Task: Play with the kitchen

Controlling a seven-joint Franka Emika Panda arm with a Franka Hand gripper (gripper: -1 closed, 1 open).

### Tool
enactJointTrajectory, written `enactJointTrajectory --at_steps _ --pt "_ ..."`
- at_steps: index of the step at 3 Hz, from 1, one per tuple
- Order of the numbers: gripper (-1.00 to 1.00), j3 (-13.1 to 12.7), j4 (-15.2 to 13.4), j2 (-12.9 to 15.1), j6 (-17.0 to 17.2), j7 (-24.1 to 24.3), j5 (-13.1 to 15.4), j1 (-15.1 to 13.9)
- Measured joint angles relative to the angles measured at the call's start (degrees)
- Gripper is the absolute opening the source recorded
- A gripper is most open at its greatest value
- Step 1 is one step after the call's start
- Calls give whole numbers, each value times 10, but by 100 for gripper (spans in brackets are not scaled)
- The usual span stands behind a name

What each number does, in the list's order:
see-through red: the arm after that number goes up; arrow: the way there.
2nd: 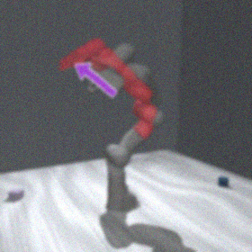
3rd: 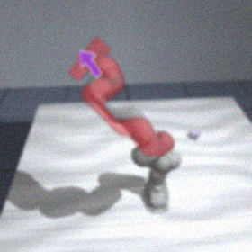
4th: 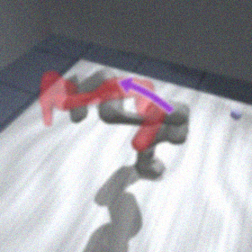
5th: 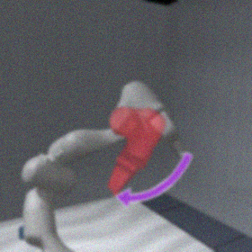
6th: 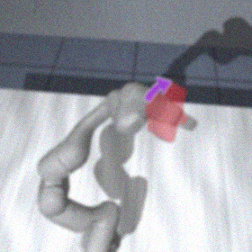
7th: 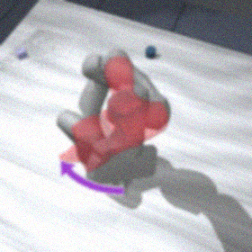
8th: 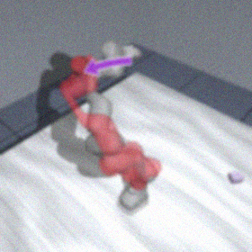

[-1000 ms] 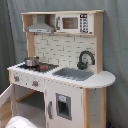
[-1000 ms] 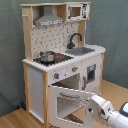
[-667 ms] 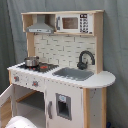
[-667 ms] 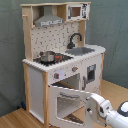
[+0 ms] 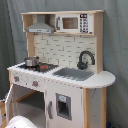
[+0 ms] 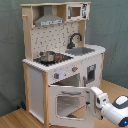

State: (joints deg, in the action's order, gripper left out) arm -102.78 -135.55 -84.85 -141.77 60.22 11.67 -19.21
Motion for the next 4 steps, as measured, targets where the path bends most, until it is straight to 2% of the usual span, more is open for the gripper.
enactJointTrajectory --at_steps 1,3,4 --pt "100 -1 -35 3 -41 -4 0 -27" --pt "100 16 -31 3 -115 -40 2 -114" --pt "100 12 -25 3 -156 -55 2 -153"
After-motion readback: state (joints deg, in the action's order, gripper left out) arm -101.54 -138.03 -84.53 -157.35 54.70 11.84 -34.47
